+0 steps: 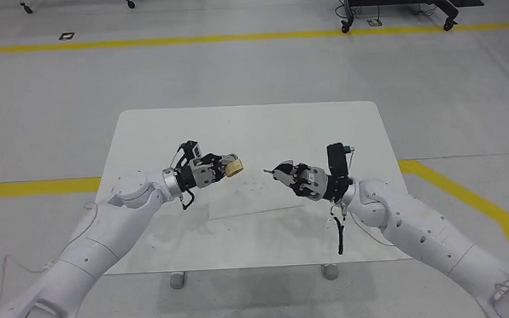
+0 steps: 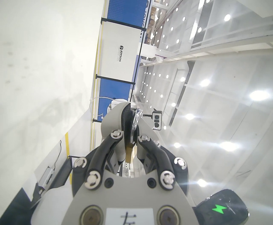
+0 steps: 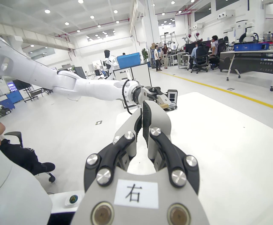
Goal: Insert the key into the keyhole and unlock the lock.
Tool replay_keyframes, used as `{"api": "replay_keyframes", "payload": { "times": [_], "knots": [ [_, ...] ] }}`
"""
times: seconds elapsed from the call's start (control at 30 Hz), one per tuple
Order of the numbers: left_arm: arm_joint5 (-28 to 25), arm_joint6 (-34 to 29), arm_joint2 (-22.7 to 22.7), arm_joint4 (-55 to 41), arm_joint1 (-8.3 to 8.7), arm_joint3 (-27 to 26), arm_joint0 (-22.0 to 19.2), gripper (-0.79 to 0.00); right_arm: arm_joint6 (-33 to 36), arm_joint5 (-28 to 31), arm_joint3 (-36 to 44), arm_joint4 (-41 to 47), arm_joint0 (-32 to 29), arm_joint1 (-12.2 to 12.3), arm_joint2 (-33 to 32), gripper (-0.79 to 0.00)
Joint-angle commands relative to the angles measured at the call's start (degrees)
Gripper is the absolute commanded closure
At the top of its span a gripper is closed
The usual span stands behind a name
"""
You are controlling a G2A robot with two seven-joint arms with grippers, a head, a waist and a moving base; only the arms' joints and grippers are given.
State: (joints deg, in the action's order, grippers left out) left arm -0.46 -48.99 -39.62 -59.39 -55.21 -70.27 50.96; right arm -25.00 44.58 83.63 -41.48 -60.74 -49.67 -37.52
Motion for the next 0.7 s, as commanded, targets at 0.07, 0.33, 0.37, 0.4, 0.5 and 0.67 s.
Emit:
{"api": "replay_keyframes", "payload": {
  "times": [0.07,0.33,0.37,0.4,0.5,0.67],
  "knots": [
    [2.6,-0.3,0.0,-1.6,-0.91,-1.8,-0.2,0.000,1.9,-4.4,4.0,-0.6,-3.7,1.1,-3.4,0.000],
    [0.0,-2.7,0.7,-5.6,-2.93,-2.0,0.0,0.000,0.4,4.2,9.2,0.4,-7.9,2.6,-7.7,0.000],
    [0.0,-2.7,0.7,-5.6,-2.93,-2.0,0.0,0.000,0.4,4.2,9.2,0.4,-7.9,2.6,-7.7,0.000],
    [0.0,-2.7,0.7,-5.6,-2.93,-2.0,0.0,0.000,0.4,4.2,9.2,0.4,-7.9,2.6,-7.7,0.000],
    [0.0,-2.7,0.7,-5.6,-2.93,-2.0,0.0,0.000,0.4,4.2,9.2,0.4,-7.9,2.6,-7.7,0.000],
    [-1.2,-0.3,0.1,-3.6,-2.85,-2.0,0.3,0.000,0.6,4.1,9.4,0.5,-8.0,2.5,-7.7,0.000]
  ]
}}
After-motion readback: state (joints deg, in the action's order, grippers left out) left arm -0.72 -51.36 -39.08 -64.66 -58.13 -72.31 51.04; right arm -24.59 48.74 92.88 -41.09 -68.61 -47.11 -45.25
